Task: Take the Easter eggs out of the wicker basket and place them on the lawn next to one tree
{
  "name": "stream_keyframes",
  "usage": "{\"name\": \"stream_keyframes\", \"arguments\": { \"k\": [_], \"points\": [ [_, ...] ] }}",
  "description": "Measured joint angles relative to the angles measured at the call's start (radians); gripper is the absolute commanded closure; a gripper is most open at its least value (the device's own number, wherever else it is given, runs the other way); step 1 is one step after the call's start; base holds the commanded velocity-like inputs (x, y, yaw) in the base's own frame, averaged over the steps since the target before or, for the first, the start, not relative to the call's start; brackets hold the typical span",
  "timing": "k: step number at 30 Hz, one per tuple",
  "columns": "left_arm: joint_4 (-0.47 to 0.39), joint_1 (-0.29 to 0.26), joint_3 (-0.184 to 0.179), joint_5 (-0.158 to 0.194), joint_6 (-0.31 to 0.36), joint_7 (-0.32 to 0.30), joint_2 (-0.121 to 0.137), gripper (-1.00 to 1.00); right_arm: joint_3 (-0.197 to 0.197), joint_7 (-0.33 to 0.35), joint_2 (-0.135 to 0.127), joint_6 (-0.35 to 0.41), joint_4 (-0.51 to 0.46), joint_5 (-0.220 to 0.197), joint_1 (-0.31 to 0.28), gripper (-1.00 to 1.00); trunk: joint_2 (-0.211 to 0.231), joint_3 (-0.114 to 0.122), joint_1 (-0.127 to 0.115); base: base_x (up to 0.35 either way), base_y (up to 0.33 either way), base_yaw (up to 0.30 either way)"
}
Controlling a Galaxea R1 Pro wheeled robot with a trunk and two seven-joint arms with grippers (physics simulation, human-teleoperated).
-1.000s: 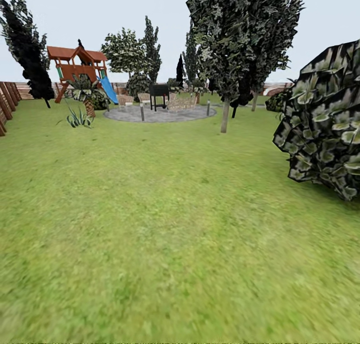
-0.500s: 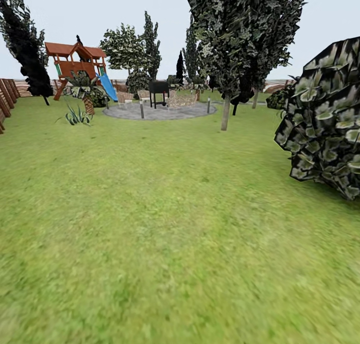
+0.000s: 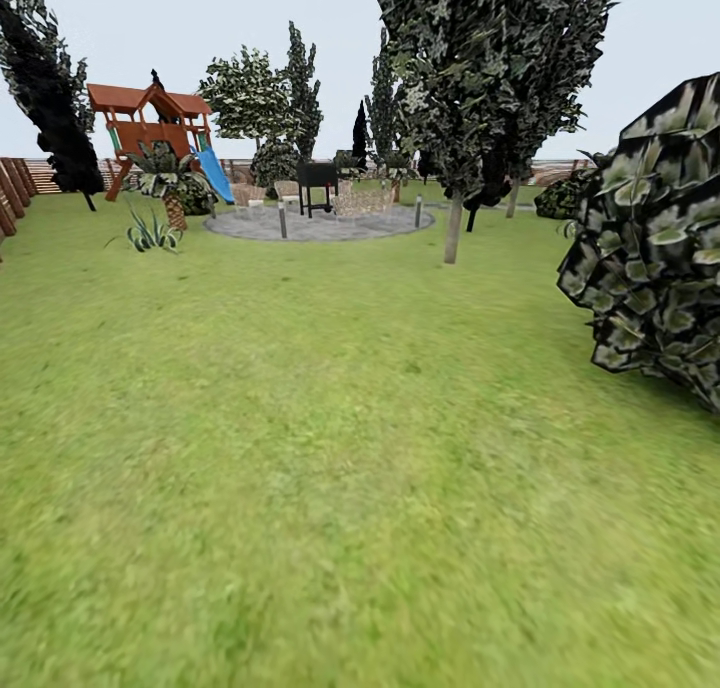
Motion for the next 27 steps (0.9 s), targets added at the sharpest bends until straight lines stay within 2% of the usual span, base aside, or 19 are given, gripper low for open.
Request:
{"name": "stream_keyframes", "arguments": {
  "k": [27],
  "points": [
    [0.000,0.000,0.000,0.000,0.000,0.000,0.000,-1.00,0.000,0.002,-0.004,0.001,0.000,0.000,0.000,-1.00,0.000,0.000,0.000,0.321,0.000,0.000]
  ]
}}
